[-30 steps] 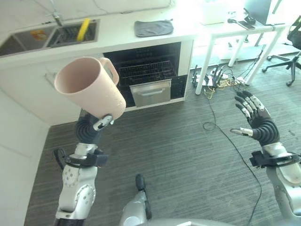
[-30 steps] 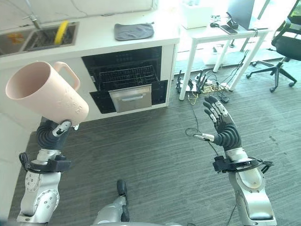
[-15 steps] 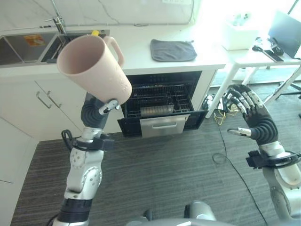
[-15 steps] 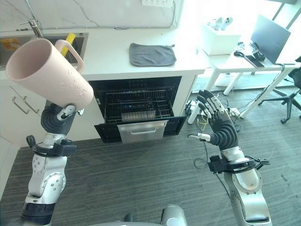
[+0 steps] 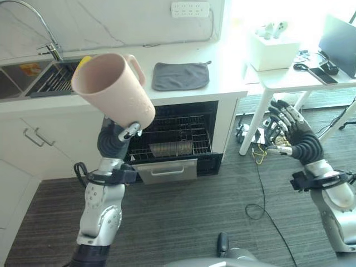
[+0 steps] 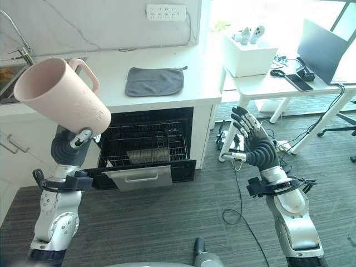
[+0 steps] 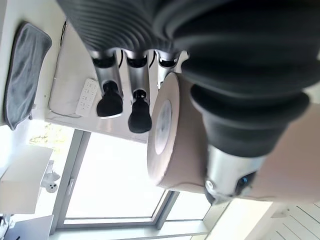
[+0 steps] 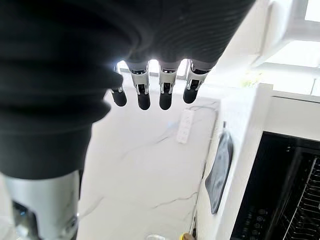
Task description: Place the dishes in the dishwasher.
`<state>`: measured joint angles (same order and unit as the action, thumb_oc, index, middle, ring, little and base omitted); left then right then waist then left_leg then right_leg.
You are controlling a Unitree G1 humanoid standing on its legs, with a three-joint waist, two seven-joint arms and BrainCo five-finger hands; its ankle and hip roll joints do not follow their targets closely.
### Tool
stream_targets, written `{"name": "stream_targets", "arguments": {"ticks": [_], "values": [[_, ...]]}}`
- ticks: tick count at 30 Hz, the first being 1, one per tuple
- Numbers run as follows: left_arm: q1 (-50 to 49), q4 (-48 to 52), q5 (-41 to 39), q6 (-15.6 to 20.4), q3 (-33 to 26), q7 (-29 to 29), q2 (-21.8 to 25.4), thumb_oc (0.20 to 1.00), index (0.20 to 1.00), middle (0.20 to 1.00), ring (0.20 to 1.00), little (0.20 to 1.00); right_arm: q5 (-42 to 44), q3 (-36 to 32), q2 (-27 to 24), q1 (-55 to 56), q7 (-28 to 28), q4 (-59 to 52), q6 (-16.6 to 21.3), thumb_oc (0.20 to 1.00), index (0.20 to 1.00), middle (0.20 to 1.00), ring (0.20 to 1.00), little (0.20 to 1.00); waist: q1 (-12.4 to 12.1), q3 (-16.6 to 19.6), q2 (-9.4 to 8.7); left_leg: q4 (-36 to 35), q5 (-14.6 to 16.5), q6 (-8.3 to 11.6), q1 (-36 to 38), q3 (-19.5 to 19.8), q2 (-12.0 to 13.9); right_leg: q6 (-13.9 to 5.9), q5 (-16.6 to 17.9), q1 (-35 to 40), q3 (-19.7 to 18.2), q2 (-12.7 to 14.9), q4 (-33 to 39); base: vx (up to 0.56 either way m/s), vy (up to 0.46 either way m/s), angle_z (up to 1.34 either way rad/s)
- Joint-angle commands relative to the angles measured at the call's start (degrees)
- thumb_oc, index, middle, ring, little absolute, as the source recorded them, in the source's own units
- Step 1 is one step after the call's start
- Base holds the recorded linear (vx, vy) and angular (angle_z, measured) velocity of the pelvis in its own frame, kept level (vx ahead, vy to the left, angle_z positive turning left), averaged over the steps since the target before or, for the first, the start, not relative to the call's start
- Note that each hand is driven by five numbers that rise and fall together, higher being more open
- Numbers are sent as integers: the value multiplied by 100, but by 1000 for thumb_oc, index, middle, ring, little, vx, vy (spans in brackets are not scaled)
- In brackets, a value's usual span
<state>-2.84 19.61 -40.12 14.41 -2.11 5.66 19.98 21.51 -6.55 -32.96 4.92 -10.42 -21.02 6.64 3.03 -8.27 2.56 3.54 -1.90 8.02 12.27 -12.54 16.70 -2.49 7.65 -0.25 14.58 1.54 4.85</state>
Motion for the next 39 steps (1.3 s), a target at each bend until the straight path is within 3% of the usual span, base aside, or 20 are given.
{"name": "stream_targets", "arguments": {"ticks": [1,3,5,6,8,10,12,15,17,19,22,24,26,28,32,34,35,36,37,39], "values": [[-8,460,-269,158,-181,329,272,200,200,200,200,200,192,-302,-30,84,59,-436,209,1000,1000,1000,1000,1000,13,59,-435,984,-20,-57,-1008,116,-634,-308,-587,433,-348,570,15,108,-102,40],[-34,412,-373,205,-105,480,233,200,200,200,200,200,124,-309,0,-26,111,-349,159,1000,1000,1000,1000,1000,69,58,-378,168,-38,-34,-961,-264,-348,-397,-682,507,-170,674,15,152,161,38],[-79,367,-495,265,-119,614,260,200,200,200,200,200,11,-326,31,23,117,-330,209,1000,1000,1000,1000,1000,119,103,-268,-752,-438,90,-801,-537,-117,-482,-740,572,-33,742,15,213,360,30],[-60,323,-534,289,-95,660,275,200,200,200,200,200,-20,-337,27,41,140,-325,223,1000,1000,1000,1000,1000,141,112,-231,-854,-629,224,-939,-571,110,-515,-780,641,37,800,15,234,405,43],[-20,265,-599,307,-71,740,280,200,200,200,200,200,-47,-373,-12,36,168,-298,242,1000,1000,1000,1000,1000,170,133,-218,-854,-730,318,-1064,-611,262,-546,-810,699,142,867,15,214,386,26],[2,183,-628,404,-77,869,296,200,200,200,200,200,52,-430,-129,-78,166,-212,239,1000,1000,1000,1000,1000,108,172,-241,-854,-458,280,-1092,-391,123,-702,-840,855,157,1104,15,342,618,0],[151,134,-587,305,-70,854,308,200,200,200,200,200,178,-465,-29,9,116,-267,214,1000,1000,1000,1000,1000,69,205,-314,-854,-324,148,-990,-464,-121,-949,-729,1059,301,1409,-29,315,566,-11],[347,196,-382,6,-43,819,283,200,200,200,200,200,82,-512,244,298,-7,-461,225,1000,1000,1000,1000,1000,-1,152,-491,-854,-98,-139,-889,-281,-599,-999,-348,877,284,1807,-955,289,427,-3],[406,203,-343,-135,-30,836,315,200,200,200,200,200,52,-454,325,330,-18,-493,220,1000,1000,1000,1000,1000,-30,123,-508,-854,-11,-317,-875,-110,-758,-963,-218,595,144,1845,-1520,248,256,28],[385,235,-228,-222,9,855,341,200,200,200,200,200,0,-373,453,283,3,-490,133,1000,1000,1000,1000,1000,-52,84,-521,-854,74,-412,-801,-30,-830,-947,-171,422,94,1743,-1693,259,108,16],[472,213,-240,-221,115,779,482,200,200,200,200,200,-23,-318,409,237,89,-433,75,1000,1000,1000,1000,1000,-15,53,-552,-854,148,-391,-770,-73,-807,-916,-377,424,149,1346,-760,205,-136,15],[467,299,-168,-173,186,601,536,200,200,200,200,200,12,-228,400,168,114,-431,132,1000,1000,1000,1000,1000,18,-4,-598,-854,244,-308,-665,-280,-728,-990,46,278,353,1337,15,173,-329,-10],[387,364,-125,-140,173,561,570,200,200,200,200,200,-152,-112,443,171,129,-442,242,1000,1000,1000,1000,1000,30,-33,-610,-854,335,-297,-535,-426,-684,-1034,261,30,441,1396,15,124,-355,-34],[332,384,-104,-125,106,596,618,200,200,200,200,200,-127,-57,399,157,142,-421,331,1000,1000,1000,1000,1000,29,-28,-593,-854,349,-297,-458,-567,-612,-1021,179,13,521,1351,15,138,-447,-45],[169,389,-340,-188,107,566,587,200,200,200,200,200,-65,-32,190,10,257,-441,160,1000,1000,1000,1000,1000,122,155,-410,-845,160,-162,-165,-912,-384,-685,-403,275,342,844,15,221,-474,-15],[185,380,-409,-169,175,612,536,200,200,200,200,200,-102,-45,63,-60,275,-438,101,1000,1000,1000,1000,1000,126,126,-369,-32,-67,-42,-421,-919,-264,-513,-486,324,230,727,15,101,-295,-4],[173,409,-427,-151,250,613,478,200,200,200,200,200,-150,-36,-42,-85,324,-414,76,1000,1000,1000,1000,1000,82,53,-350,703,-137,68,-818,-642,-232,-421,-562,398,171,672,15,75,-216,-8],[162,406,-408,-132,269,654,431,200,200,200,200,200,-182,-15,-106,-146,358,-365,59,1000,1000,1000,1000,1000,55,19,-370,716,-112,45,-1041,-529,-254,-411,-586,422,97,698,15,96,-77,-6],[122,407,-430,-90,267,702,410,200,200,200,200,200,-115,-23,-154,-198,365,-349,32,1000,1000,1000,1000,1000,72,12,-356,363,-65,41,-1002,-559,-234,-454,-608,435,47,709,15,92,88,-19],[43,403,-456,-18,231,811,377,200,200,200,200,200,-90,-55,-102,-174,308,-349,56,1000,1000,1000,1000,1000,96,35,-267,-618,-367,128,-847,-702,-74,-544,-643,457,51,740,15,94,222,-37]]}}
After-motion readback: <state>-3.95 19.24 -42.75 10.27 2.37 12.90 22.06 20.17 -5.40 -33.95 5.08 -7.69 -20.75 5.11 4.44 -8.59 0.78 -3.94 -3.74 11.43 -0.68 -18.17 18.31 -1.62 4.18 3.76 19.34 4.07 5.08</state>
